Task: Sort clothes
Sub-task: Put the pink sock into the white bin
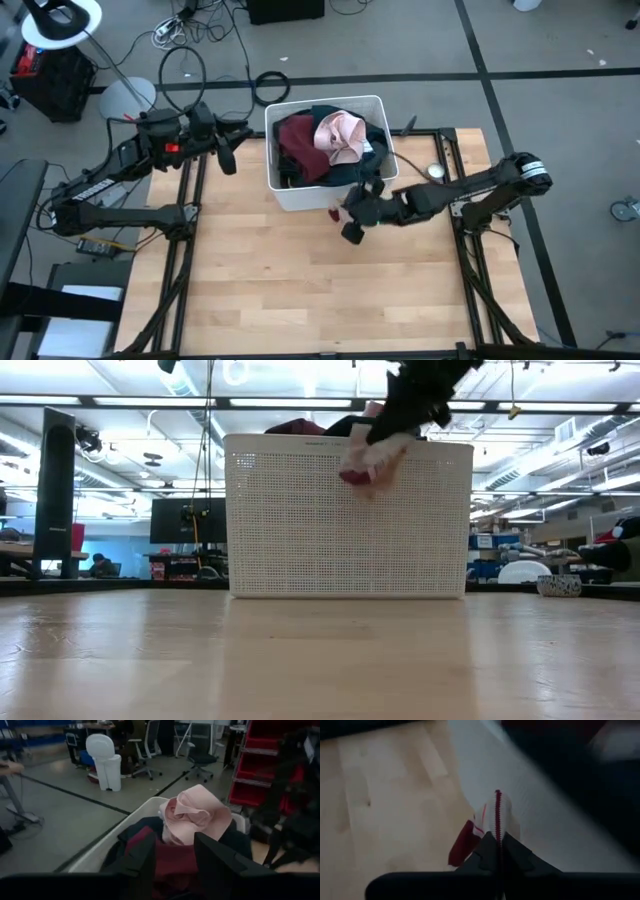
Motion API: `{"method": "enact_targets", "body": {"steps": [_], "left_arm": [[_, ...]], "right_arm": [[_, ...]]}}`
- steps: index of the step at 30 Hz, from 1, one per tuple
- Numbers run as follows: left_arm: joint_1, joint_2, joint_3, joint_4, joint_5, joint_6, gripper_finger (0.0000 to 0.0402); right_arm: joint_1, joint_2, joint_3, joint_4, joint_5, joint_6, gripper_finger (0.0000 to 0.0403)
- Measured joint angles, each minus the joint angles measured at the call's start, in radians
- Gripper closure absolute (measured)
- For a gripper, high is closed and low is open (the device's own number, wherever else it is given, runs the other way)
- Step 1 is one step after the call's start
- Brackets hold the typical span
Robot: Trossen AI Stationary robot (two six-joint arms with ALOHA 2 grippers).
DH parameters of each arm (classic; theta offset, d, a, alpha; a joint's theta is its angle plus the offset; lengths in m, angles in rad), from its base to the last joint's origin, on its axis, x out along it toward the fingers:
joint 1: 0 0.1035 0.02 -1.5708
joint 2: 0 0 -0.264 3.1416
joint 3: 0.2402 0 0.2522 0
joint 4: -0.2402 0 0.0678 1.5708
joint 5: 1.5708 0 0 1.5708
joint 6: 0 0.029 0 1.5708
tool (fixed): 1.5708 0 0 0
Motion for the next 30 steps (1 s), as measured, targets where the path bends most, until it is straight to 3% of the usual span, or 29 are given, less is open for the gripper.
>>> {"method": "enact_targets", "body": {"steps": [7, 12, 15, 23, 27, 30], "left_arm": [[0.000, 0.010, 0.000, -0.006, -0.001, 0.084, 0.0264], [0.000, 0.010, 0.000, -0.059, 0.000, 0.103, 0.0264], [0.000, 0.010, 0.000, -0.091, 0.000, 0.109, 0.0264], [0.000, 0.012, 0.000, -0.126, 0.000, 0.215, 0.0264], [0.000, 0.012, -0.006, -0.233, 0.000, 0.353, 0.0264], [0.000, 0.004, -0.077, -0.222, 0.002, 0.337, 0.0264]], "right_arm": [[-0.069, -0.006, 0.097, -0.178, -0.047, -0.116, 0.0400], [-0.086, 0.014, 0.096, -0.462, -0.070, 0.038, 0.0400], [-0.066, 0.007, 0.095, -0.532, -0.071, 0.112, 0.0400], [-0.033, -0.065, 0.208, -0.435, -0.010, 0.110, 0.0401], [-0.046, -0.054, 0.325, -0.246, -0.004, -0.072, 0.0401], [-0.082, 0.000, 0.410, -0.130, -0.003, -0.246, 0.0401]]}}
